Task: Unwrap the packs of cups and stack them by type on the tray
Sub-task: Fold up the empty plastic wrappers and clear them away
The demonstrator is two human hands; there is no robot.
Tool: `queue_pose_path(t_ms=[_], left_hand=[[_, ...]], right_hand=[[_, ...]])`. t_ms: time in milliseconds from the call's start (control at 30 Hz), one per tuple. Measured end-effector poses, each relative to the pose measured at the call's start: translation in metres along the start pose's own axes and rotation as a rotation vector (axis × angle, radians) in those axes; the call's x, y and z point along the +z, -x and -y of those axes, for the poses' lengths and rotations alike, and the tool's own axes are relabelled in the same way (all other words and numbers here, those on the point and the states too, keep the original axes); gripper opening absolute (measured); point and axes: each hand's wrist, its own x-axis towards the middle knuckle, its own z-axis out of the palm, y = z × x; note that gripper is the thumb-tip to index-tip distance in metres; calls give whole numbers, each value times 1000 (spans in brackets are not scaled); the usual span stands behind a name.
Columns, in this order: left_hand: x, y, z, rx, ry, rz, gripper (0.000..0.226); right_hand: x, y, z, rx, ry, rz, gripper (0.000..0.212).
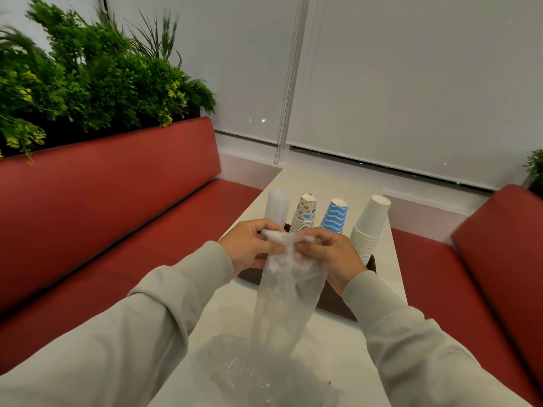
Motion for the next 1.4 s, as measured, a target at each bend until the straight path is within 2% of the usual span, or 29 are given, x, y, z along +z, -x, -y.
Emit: queue_pose_path(t_ms=[167,400,500,633,733,800,967,1133,1300,1400], left_hand=[[-2,-2,1,19,60,34,21],[-4,-2,-4,-14,127,46,28],[-4,0,-6,-7,76,38,20],[-1,-2,0,56,-72,-50,35],[-2,-6,5,91,-112,-108,42],[-3,-5,6,70,-122,-114,39],[-3,1,9,-32,-61,-8,29],[-3,0,9,-55,-65,-32,31],[-2,-3,9,-102,-45,-84,30],[-4,-2,4,-128,-26,-55,34]], right_hand=[[-2,0,0,-1,-13,1,39],[-6,2,2,136,-64,-39,21],[-5,2,3,186,-23,-31,12],[0,5,1,194,40,-19,18],[3,5,0,201,11,-68,36],[2,3,0,202,8,-83,45],[0,2,1,152,97,-71,27],[0,0,-5,34,235,-139,18],[2,1,-7,-97,315,-93,37],[2,1,-11,-176,446,-116,50]])
